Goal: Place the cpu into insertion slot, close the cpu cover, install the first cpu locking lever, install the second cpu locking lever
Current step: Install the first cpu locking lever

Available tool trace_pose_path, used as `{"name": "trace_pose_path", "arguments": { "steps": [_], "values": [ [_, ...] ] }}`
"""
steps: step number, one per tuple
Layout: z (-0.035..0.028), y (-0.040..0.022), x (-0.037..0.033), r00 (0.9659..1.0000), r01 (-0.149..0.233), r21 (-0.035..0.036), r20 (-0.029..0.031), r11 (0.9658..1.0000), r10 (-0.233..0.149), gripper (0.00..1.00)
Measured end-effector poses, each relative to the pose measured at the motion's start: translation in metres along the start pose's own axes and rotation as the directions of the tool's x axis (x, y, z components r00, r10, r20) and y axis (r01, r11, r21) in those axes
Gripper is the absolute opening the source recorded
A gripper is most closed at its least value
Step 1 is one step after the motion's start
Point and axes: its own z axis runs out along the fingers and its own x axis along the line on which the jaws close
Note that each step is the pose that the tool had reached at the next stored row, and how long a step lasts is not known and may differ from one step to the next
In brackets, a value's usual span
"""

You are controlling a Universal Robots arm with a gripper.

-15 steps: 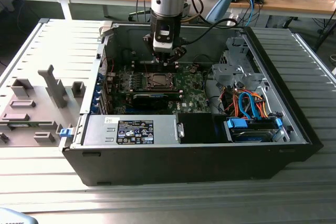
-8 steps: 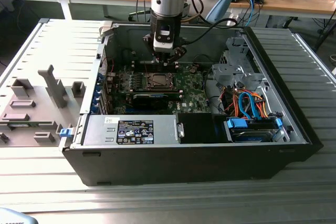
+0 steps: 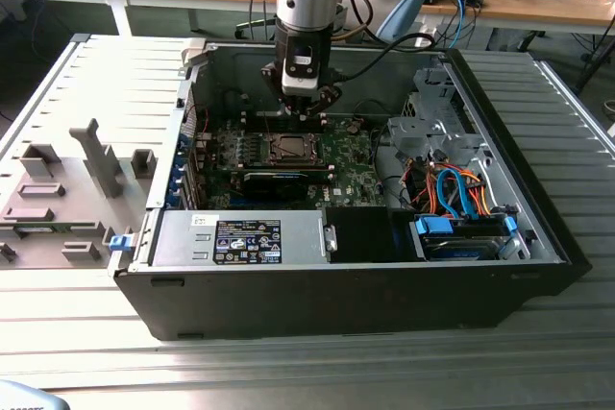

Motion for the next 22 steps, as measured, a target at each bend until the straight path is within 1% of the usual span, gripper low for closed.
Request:
{"name": "trace_pose_path", "arguments": {
  "steps": [22],
  "values": [
    [0.0001,0.0,0.0,0.9996,0.027,-0.0002,0.0006,0.9996,-0.027,0.11]
  ]
}}
